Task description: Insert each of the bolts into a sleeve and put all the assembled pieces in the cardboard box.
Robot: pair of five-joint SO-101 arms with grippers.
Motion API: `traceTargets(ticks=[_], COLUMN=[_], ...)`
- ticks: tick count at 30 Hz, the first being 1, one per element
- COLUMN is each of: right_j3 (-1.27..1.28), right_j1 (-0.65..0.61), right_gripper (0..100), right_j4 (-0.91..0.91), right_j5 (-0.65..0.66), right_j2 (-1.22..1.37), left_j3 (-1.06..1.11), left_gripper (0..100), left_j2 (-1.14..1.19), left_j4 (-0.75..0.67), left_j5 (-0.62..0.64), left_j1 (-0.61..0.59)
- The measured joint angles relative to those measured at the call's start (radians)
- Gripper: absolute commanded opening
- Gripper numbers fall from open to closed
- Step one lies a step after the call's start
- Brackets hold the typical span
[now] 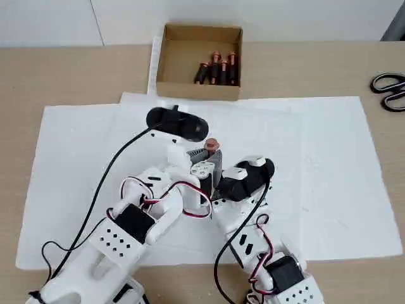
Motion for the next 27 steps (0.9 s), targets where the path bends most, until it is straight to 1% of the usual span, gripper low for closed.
traceTargets(ticks=[17, 20, 23, 27], right_j3=[0.002, 0.002, 0.002, 0.0], right_j1=[-0.002, -0.002, -0.002, 0.003], right_gripper=[0.4, 0.4, 0.4, 0.4], right_j4=[0.0, 0.0, 0.002, 0.002], right_j5=[-0.002, -0.002, 0.0, 0.0], right_j2=[0.002, 0.002, 0.002, 0.002], left_j3=[0.072, 0.072, 0.072, 0.048], left_gripper=[2, 11, 20, 21], left_j2=[-0.02, -0.02, -0.023, -0.021], left_j4=[-0.008, -0.008, 0.026, 0.101], left_j5=[0.0, -0.009, -0.029, -0.04], left_j1=[0.005, 0.005, -0.002, -0.003])
